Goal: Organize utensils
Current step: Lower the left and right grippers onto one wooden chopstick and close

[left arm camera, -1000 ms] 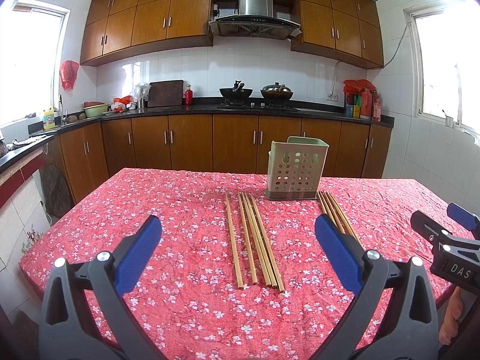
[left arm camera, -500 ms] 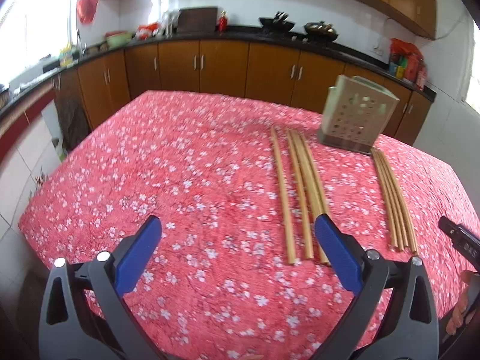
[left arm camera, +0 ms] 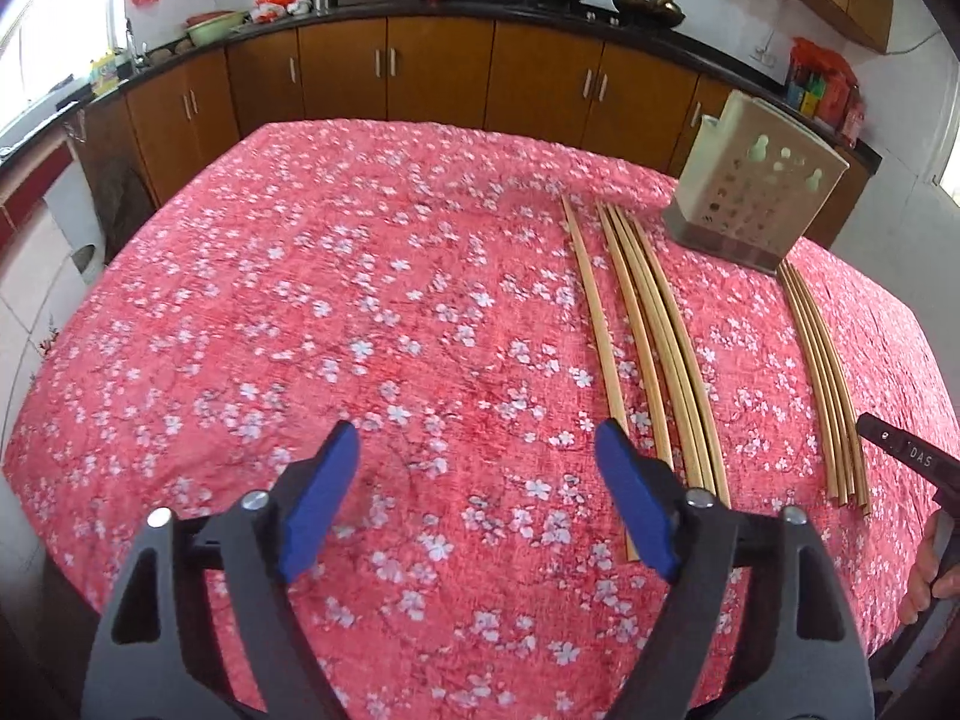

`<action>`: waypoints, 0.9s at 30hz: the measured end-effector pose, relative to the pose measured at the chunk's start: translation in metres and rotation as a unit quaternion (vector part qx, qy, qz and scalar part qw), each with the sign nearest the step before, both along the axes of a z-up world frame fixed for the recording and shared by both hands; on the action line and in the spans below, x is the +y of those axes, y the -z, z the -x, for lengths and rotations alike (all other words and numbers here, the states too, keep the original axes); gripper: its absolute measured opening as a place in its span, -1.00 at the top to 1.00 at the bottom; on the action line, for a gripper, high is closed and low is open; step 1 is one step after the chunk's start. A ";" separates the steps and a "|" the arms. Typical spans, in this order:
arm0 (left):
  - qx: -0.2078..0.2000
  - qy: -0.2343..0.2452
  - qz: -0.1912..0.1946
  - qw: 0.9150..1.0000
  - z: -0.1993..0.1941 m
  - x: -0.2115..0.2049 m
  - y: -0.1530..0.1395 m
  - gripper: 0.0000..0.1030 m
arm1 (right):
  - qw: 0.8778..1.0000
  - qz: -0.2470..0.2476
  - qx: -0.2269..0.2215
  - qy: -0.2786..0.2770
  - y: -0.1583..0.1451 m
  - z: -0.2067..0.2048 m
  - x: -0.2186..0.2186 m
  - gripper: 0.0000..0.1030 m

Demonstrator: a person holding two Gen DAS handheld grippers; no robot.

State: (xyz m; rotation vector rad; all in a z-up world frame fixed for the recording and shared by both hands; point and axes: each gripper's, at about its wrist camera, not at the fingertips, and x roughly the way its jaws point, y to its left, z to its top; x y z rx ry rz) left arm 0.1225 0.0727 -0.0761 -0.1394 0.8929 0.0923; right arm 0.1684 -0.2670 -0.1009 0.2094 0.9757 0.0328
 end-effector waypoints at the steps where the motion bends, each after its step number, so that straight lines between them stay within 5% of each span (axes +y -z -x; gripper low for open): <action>1: 0.002 0.004 0.003 1.000 -0.001 -0.001 0.002 -0.43 | 1.000 0.003 0.003 -0.002 0.002 0.000 0.001 0.70; 7: 0.012 0.023 0.032 0.999 -0.015 -0.005 0.008 -0.08 | 0.999 0.046 -0.010 -0.004 0.003 -0.004 0.005 0.85; 15: 0.022 0.072 0.062 0.995 -0.036 -0.024 0.015 0.41 | 0.999 0.037 -0.020 0.034 0.006 -0.008 -0.016 0.85; 27: 0.037 0.097 -0.003 0.995 -0.066 -0.046 0.027 0.84 | 0.998 0.046 -0.029 0.034 0.006 -0.015 -0.015 0.85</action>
